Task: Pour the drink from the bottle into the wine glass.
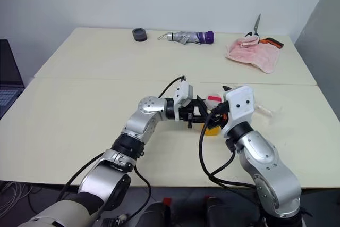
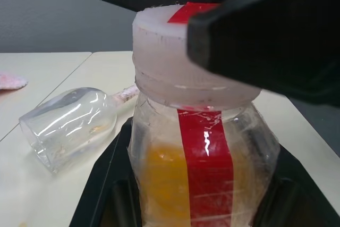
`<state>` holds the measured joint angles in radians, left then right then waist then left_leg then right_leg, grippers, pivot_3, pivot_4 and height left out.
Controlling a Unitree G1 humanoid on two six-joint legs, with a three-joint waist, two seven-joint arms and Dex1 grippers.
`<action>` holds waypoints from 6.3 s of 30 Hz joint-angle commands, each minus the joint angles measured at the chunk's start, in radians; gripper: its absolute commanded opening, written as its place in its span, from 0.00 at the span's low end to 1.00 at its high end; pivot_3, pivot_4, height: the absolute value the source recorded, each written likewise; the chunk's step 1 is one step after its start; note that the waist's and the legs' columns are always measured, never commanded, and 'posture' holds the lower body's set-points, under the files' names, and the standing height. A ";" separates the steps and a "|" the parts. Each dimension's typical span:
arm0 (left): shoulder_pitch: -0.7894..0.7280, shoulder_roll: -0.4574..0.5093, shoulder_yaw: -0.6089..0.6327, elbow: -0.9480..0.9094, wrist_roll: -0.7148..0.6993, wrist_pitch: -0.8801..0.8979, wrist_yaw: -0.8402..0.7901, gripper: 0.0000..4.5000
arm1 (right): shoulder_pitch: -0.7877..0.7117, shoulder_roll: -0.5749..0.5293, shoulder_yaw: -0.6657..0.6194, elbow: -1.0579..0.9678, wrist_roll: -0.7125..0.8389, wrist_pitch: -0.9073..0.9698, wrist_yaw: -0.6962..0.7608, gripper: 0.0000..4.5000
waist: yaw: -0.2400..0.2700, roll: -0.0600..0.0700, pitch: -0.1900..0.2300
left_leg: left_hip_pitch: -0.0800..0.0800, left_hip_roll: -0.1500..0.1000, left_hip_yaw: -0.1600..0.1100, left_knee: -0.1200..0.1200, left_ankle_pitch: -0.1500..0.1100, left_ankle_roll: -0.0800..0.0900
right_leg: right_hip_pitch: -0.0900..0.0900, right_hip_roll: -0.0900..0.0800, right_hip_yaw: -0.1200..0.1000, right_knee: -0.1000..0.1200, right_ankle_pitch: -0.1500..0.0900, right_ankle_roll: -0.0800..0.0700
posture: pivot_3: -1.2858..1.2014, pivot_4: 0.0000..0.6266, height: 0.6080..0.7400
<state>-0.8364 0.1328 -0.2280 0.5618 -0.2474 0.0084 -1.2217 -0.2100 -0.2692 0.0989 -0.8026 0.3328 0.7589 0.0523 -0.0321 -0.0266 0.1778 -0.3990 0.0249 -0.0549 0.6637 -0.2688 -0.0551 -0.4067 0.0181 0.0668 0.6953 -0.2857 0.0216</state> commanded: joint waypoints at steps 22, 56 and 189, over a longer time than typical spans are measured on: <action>-0.013 0.045 0.028 -0.150 -0.055 0.074 -0.096 0.42 | -0.296 -0.395 -0.076 0.484 0.255 -0.173 0.909 0.41 | 0.000 0.000 0.001 | 0.001 0.000 -0.001 -0.001 0.000 0.000 | 0.001 0.000 -0.001 -0.001 0.000 0.000 | 0.52 0.24 1.00; -0.084 0.003 0.024 0.053 0.032 -0.076 -0.025 0.42 | 0.017 0.041 0.063 -0.024 -0.112 -0.045 0.027 0.44 | 0.000 0.001 0.001 | 0.000 0.000 0.000 0.000 0.000 0.000 | 0.000 0.000 0.000 0.000 0.000 0.000 | 0.52 0.24 1.00; -0.142 0.066 0.080 0.128 0.024 -0.091 -0.124 0.40 | -0.011 -0.302 -0.216 0.067 0.279 -0.050 0.438 0.94 | 0.000 0.001 0.001 | 0.000 -0.001 0.000 0.000 0.000 0.000 | 0.000 0.000 0.000 0.001 0.000 0.000 | 0.52 0.24 1.00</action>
<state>-0.9509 0.1968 -0.1673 0.7223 -0.2115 -0.0708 -1.3441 -0.2126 -0.5622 -0.0821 -0.7055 0.5846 0.7113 0.4811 -0.0326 -0.0257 0.1790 -0.3993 0.0242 -0.0550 0.6641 -0.2689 -0.0547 -0.4068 0.0178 0.0664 0.6961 -0.2856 0.0212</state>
